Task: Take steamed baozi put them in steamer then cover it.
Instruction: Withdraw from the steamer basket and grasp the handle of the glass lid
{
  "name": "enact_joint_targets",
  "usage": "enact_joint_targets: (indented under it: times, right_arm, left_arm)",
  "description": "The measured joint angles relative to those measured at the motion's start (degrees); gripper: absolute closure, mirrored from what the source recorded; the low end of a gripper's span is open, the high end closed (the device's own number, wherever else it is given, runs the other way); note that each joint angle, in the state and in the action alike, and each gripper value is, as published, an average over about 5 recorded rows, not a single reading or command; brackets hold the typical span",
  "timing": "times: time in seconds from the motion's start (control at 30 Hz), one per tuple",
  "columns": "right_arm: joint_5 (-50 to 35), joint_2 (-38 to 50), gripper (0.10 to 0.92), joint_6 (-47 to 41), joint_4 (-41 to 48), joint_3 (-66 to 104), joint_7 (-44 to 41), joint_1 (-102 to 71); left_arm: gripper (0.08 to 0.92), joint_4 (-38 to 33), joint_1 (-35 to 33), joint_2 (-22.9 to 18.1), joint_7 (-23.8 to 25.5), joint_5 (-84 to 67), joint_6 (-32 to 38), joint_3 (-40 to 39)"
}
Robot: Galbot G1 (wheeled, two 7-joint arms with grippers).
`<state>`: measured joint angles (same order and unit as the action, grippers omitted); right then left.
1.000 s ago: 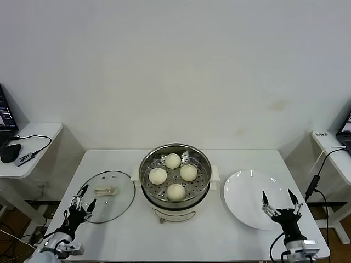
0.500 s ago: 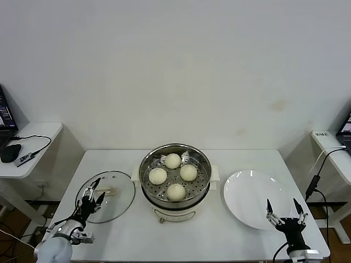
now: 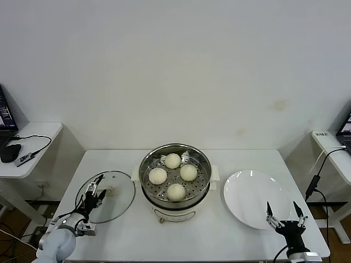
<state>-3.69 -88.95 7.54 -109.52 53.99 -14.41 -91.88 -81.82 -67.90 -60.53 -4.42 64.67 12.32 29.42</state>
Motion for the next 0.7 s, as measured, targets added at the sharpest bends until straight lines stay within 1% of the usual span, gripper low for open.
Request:
enact_joint_targets:
  times: [0.7]
  right_arm:
    - [0.8, -0.6, 0.203, 0.3, 0.9, -0.6, -0.1, 0.1]
  left_arm:
    - [0.178, 5.6, 4.8, -1.1, 0.2, 0.6, -0.6, -1.3]
